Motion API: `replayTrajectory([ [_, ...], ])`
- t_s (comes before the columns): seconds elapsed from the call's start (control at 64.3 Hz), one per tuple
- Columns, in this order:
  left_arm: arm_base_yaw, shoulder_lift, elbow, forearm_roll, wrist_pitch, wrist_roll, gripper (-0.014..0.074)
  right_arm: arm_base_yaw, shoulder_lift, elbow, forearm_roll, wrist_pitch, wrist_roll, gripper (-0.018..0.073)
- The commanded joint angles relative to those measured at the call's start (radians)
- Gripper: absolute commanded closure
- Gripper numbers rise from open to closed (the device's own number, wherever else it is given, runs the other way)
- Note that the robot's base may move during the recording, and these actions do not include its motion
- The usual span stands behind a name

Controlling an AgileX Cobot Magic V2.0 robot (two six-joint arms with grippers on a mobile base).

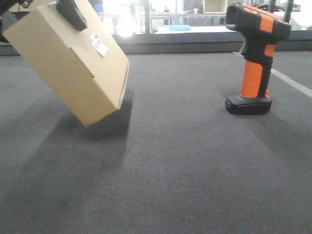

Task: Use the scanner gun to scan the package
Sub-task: 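Grasp the small cardboard box with the left gripper and lift it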

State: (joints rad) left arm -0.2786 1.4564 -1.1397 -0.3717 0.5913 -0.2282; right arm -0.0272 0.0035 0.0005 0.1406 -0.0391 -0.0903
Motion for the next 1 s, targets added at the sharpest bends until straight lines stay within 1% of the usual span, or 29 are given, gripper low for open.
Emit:
replayTrajectory([
  [0.0,-0.023,-0.004,-0.001,-0.011,-0.063,-0.044,0.0652,0.002,-0.003,-0.001,0.001,-0.035,0.002,0.0721],
  [0.202,-0.076,-0.004,-0.001,-0.011,-0.111,-0.046,0.0652,0.002,-0.003,-0.001,0.001,-0.054,0.002,0.0721],
  [0.311,-0.076,0.0,0.002,-0.007,-0.112,-0.046,0.0652,0.002,-0.003,-0.001,0.001,-0.036,0.002,0.0721],
  [0.466,-0.076,0.032,0.002,-0.009,-0.063,-0.046,0.0652,0.002,-0.003,-0.003,0.004,-0.022,0.002,0.0721],
  [0.529,-0.076,0.045,0.002,-0.009,-0.053,-0.046,0.0652,0.002,-0.003,-0.031,-0.004,-0.005,0.002,0.0721],
  [0.606,-0.076,0.057,0.002,-0.009,-0.042,-0.046,0.0652,0.002,-0.003,-0.082,-0.042,0.039,0.002,0.0721],
  [0.7,-0.076,0.062,0.002,-0.009,-0.033,-0.046,0.0652,0.002,0.001,-0.167,-0.042,0.103,0.002,0.0721],
  [0.824,-0.076,0.062,0.002,-0.009,-0.035,-0.046,0.0652,0.002,0.089,-0.264,-0.042,0.178,0.002,0.0721],
  [0.98,-0.076,0.062,0.002,-0.009,-0.035,-0.046,0.0652,0.002,0.284,-0.327,-0.042,0.174,0.002,0.0721],
])
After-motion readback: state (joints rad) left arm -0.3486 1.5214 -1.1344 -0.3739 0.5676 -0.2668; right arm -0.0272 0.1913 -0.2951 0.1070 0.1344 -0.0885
